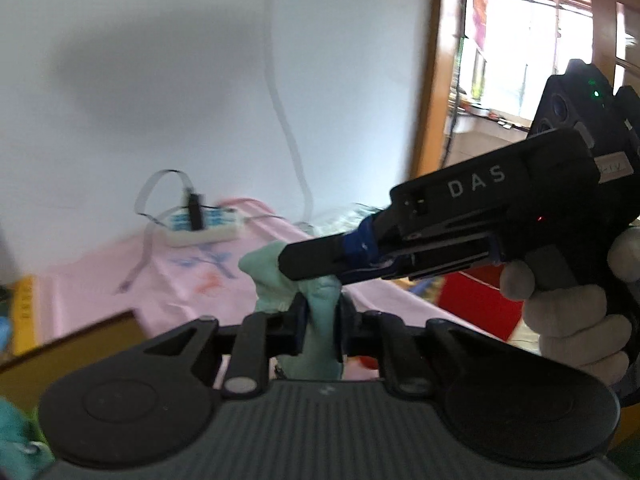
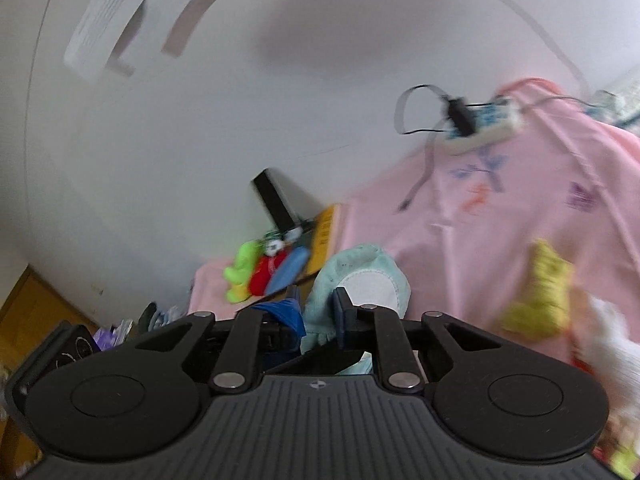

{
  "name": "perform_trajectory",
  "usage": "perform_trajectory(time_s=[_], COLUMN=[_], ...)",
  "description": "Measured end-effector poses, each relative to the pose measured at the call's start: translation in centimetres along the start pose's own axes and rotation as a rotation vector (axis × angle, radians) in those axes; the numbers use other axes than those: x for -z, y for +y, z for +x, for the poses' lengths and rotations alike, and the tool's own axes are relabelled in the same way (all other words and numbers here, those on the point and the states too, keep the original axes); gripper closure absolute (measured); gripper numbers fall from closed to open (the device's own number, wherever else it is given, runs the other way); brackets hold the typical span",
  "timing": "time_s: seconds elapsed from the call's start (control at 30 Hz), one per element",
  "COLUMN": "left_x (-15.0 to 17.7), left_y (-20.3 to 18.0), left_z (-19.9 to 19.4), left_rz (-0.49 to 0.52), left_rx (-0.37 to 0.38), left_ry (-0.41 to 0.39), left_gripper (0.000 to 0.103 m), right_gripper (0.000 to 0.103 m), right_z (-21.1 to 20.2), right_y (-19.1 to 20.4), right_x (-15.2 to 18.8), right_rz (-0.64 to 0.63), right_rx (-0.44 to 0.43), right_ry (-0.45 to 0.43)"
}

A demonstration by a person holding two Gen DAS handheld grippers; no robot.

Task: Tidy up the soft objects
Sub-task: 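Carry the pouch over the brown cardboard box and lower it inside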

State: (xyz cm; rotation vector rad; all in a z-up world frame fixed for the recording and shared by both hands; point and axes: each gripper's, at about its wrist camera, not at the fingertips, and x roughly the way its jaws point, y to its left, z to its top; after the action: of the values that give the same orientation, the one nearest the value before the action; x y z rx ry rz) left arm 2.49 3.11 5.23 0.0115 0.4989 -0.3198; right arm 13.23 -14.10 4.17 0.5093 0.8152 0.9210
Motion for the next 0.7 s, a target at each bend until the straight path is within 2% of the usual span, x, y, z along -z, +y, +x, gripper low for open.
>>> perform_trajectory(time_s=[0.13, 0.27, 0.47, 0.7], left_x=[0.7, 1.6, 3.1, 4.2], left_y=[4.0, 7.9, 12.5, 15.7], left_z=[-1.3, -0.8, 2.4, 6.4], left_rz=[-0.017, -0.046, -0.057, -0.068], left_rx=[-0.065, -0.089, -0.106, -0.108], left_ry=[0.004, 0.034, 0.116, 0.226], left_gripper=[0.091, 0.091, 0.091, 0.091], right_gripper=[0.103, 0.103, 0.103, 0.103], right_z=[4.5, 8.9, 14.7, 19.0], right_y=[2.1, 3.3, 2.9, 2.3], right_x=[0.3, 0.5, 0.9, 1.8], right_rz=[-0.052, -0.093, -0.122, -0.195], right_rx=[-0.016, -0.004, 0.067, 0.189], right_ry=[0.039, 0.078, 0.135, 0.161])
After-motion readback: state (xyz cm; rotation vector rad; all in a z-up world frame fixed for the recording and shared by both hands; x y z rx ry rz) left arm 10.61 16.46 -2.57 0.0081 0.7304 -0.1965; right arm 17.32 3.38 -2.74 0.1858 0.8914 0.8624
